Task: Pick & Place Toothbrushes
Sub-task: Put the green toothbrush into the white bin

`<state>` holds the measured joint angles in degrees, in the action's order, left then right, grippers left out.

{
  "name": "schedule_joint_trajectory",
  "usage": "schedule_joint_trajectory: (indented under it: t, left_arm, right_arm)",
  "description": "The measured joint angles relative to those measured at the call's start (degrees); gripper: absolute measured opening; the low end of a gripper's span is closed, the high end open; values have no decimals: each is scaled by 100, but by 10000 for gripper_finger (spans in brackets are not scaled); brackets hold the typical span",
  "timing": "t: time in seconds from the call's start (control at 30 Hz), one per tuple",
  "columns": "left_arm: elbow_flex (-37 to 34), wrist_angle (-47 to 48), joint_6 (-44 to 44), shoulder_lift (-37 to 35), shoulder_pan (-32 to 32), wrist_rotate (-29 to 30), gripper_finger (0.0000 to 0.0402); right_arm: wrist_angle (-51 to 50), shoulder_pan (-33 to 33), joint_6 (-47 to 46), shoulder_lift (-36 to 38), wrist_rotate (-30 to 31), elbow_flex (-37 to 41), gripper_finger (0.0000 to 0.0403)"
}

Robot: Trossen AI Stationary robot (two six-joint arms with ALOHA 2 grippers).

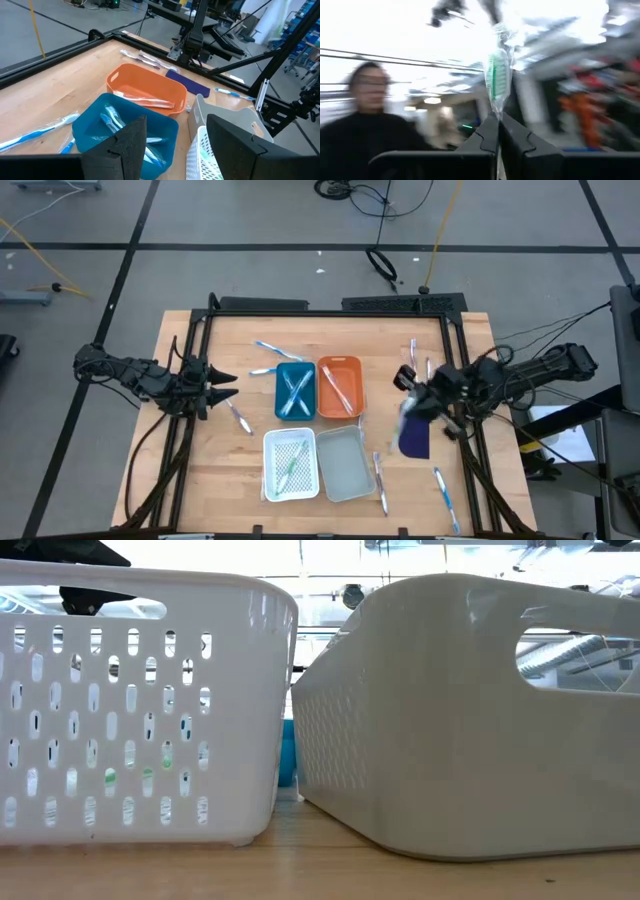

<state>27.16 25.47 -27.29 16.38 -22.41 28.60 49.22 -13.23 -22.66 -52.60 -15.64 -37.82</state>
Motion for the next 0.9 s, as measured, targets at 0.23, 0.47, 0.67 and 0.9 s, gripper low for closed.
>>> schedule_joint_trajectory:
  t: [0.23,0.47,0.67,0.9]
  left_arm:
    - [0,-2,-2,0,0,0,207]
    - [0,-7,-20,0,0,0,207]
    - [0,-178,-132,11,0,-1,207]
    - [0,-719,-249,309,0,2,207]
  right_arm:
    - [804,0,-74,0,-1165,-2,0]
    - [563,0,-73,-26,-628,-2,0]
    - [-401,0,-94,-92,1011,-2,0]
    - [-1096,0,-636,-638,2632,-2,0]
